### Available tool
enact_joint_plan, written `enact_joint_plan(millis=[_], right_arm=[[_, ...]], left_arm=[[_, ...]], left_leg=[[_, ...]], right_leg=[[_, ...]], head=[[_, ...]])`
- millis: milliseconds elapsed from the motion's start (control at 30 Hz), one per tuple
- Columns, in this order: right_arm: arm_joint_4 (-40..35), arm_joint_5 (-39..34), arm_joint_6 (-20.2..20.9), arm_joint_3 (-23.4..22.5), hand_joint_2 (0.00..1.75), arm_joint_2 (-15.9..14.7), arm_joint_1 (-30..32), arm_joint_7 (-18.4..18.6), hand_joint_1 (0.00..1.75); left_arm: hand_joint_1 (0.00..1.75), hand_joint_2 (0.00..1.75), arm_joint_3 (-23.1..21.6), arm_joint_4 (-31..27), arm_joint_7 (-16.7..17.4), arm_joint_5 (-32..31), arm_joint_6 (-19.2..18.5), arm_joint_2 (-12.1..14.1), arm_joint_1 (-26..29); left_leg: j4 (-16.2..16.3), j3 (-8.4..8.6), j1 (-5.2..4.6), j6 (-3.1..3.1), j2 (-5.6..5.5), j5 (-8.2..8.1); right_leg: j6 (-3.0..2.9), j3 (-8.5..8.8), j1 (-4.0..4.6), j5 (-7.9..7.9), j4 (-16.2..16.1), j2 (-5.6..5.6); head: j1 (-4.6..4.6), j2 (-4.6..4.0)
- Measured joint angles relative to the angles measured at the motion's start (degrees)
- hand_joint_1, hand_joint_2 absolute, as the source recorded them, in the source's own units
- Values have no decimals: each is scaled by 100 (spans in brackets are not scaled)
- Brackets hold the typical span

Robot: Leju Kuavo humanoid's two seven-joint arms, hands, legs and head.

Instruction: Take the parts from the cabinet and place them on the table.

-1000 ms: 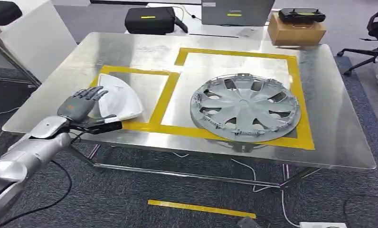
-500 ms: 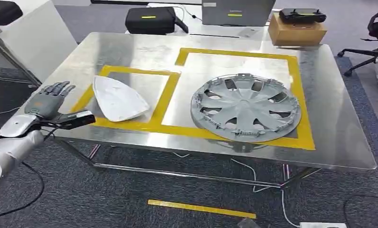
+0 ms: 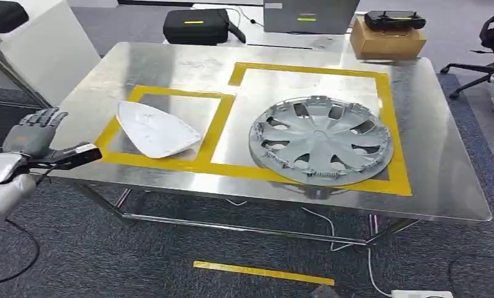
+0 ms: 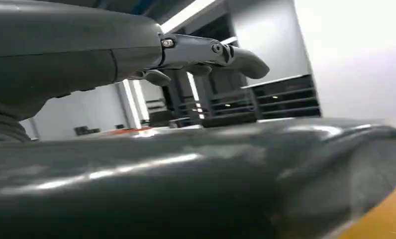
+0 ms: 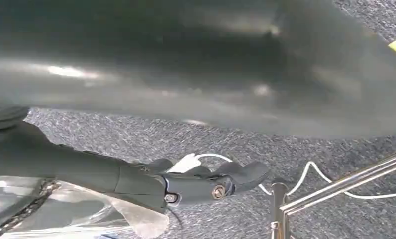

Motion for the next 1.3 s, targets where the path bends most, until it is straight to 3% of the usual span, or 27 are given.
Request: enact_joint_plan(millis=[533, 800, 1067, 1300], right_arm=[[0, -87, -127, -11, 0, -114, 151, -31, 0], [0, -116, -155, -13, 0, -125, 160, -59, 0], [2, -221, -247, -109, 0, -142, 270, -129, 0], [9, -321, -278, -157, 0, -153, 346, -179, 0]], left_arm=[[0, 0, 918, 171, 238, 313, 177, 758, 993], [0, 0, 1216, 173, 334, 286, 183, 911, 1254], [0, 0, 2155, 173, 334, 306, 185, 1152, 2103], [0, 0, 2875, 179, 301, 358, 183, 1055, 2808]], left_leg=[[-1, 1, 1, -10, 2, -8], [-1, 3, 1, -13, 4, -10], [-1, 7, 2, -19, 16, -24], [-1, 8, 1, -23, 14, -30]], right_leg=[[-5, -4, 1, -6, -1, 7], [-5, 2, 0, -6, -1, 15], [-10, 0, 2, -17, -1, 24], [-3, 4, 0, -24, -3, 20]], head=[[0, 0], [0, 0], [2, 0], [2, 0]])
